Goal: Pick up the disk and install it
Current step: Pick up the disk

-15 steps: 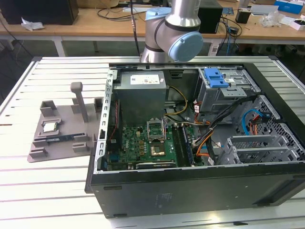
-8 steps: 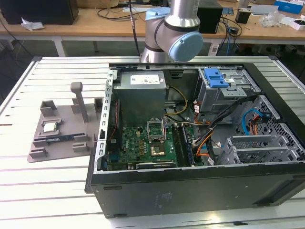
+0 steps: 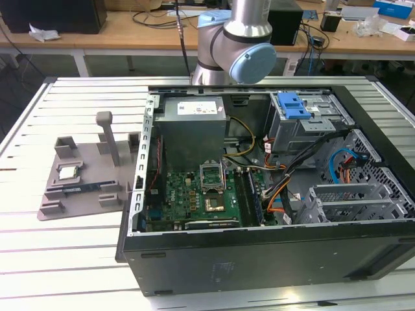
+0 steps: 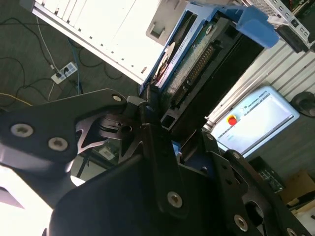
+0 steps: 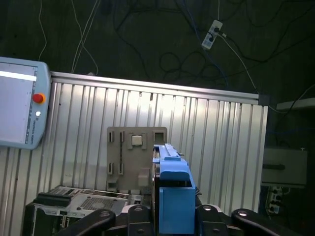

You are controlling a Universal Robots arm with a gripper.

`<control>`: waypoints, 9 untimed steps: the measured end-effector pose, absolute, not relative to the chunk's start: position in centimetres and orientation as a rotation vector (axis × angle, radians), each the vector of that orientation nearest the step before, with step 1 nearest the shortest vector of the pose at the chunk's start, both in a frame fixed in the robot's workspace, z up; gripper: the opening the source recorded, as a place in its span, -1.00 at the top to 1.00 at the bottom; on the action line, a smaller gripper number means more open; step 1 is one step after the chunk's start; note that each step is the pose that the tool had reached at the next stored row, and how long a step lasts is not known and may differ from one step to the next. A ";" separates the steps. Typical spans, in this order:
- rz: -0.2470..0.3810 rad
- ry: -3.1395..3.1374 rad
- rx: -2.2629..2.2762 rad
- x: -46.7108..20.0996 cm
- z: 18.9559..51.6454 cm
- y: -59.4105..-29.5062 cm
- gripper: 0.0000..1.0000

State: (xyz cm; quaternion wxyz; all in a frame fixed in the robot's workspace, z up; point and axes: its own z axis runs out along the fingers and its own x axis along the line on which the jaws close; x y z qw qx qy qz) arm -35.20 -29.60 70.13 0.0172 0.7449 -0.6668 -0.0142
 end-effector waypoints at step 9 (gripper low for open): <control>-0.069 -2.081 2.325 -32.3 69.3 -30.1 0.26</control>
